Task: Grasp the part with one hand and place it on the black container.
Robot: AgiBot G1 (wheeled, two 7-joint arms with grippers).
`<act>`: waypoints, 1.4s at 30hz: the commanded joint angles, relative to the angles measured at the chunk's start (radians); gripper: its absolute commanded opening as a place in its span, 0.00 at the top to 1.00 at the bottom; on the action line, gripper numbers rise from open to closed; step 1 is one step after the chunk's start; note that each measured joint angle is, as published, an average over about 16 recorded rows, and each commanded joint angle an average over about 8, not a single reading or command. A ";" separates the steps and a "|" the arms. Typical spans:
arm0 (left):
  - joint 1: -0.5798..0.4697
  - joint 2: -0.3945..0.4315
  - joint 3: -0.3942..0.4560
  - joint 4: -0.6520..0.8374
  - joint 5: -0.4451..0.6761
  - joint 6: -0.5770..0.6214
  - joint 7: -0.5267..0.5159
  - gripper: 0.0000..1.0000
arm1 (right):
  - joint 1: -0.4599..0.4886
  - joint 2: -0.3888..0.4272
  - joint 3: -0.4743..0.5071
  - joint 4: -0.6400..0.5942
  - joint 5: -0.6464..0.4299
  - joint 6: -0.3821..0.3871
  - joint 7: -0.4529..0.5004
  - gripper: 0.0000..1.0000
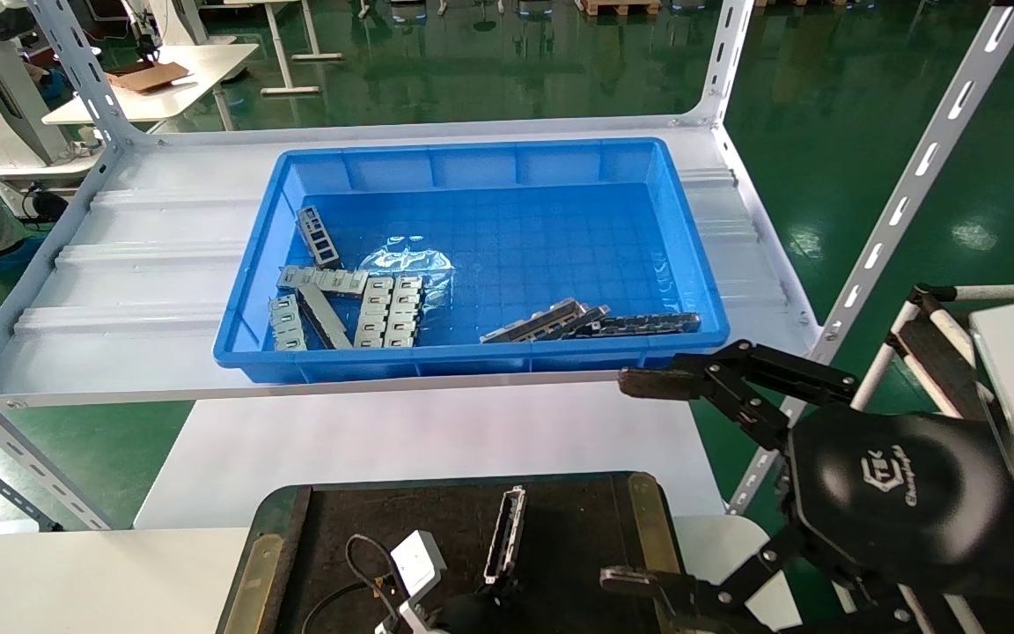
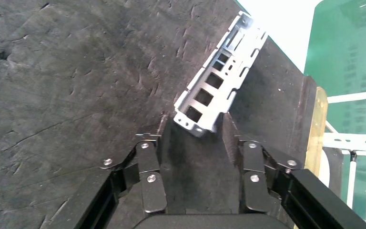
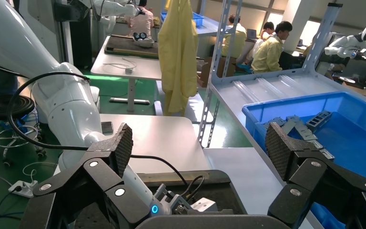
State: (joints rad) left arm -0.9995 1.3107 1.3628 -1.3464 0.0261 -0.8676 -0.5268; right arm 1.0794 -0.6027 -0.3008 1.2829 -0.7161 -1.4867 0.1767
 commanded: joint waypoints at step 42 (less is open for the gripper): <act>-0.053 -0.109 -0.014 -0.014 0.281 0.281 -0.007 0.00 | 0.000 0.001 -0.002 0.000 0.001 0.001 -0.001 0.00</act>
State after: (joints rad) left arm -1.0525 1.1883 1.3444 -1.3591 0.3006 -0.5525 -0.5381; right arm 1.0799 -0.6018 -0.3029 1.2829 -0.7147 -1.4858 0.1756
